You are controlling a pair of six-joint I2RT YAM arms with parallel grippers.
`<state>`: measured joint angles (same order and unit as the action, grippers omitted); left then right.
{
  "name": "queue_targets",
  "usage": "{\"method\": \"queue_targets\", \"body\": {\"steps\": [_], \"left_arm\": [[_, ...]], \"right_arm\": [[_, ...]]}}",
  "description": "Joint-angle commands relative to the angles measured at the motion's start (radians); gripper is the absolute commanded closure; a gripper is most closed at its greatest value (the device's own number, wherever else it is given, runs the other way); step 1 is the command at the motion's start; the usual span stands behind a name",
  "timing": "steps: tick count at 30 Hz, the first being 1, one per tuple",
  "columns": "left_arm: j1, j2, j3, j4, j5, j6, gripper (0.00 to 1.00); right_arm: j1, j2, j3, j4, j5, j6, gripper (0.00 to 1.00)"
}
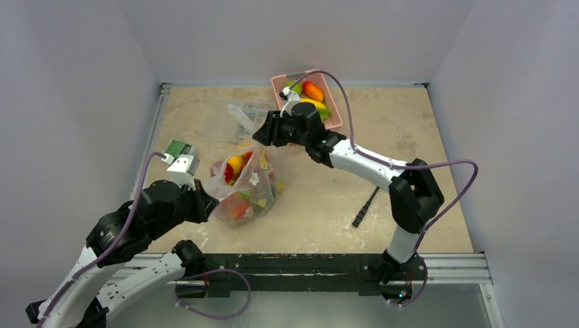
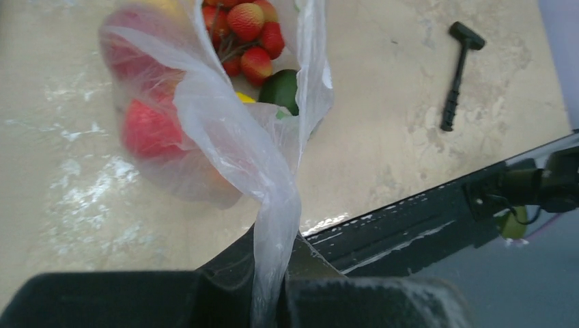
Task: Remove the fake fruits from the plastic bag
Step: Adjust the plastic bag at the center of the board.
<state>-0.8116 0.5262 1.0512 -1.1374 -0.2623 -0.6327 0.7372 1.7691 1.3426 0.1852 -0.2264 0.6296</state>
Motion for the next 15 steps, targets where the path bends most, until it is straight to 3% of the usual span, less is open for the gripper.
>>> {"method": "queue_targets", "body": {"steps": [1,7,15], "left_arm": [[0.005,-0.002,-0.004,0.144,0.143,-0.061,1.00],[0.005,0.013,-0.044,0.201,0.197,-0.082,1.00],[0.004,0.040,-0.089,0.235,0.204,-0.089,1.00]], "right_arm": [[0.029,-0.111,0.063,-0.275,0.185,-0.120,0.54],[0.061,-0.224,-0.008,-0.353,0.269,-0.112,0.22],[0.139,-0.266,-0.069,-0.337,0.307,0.073,0.11]]}}
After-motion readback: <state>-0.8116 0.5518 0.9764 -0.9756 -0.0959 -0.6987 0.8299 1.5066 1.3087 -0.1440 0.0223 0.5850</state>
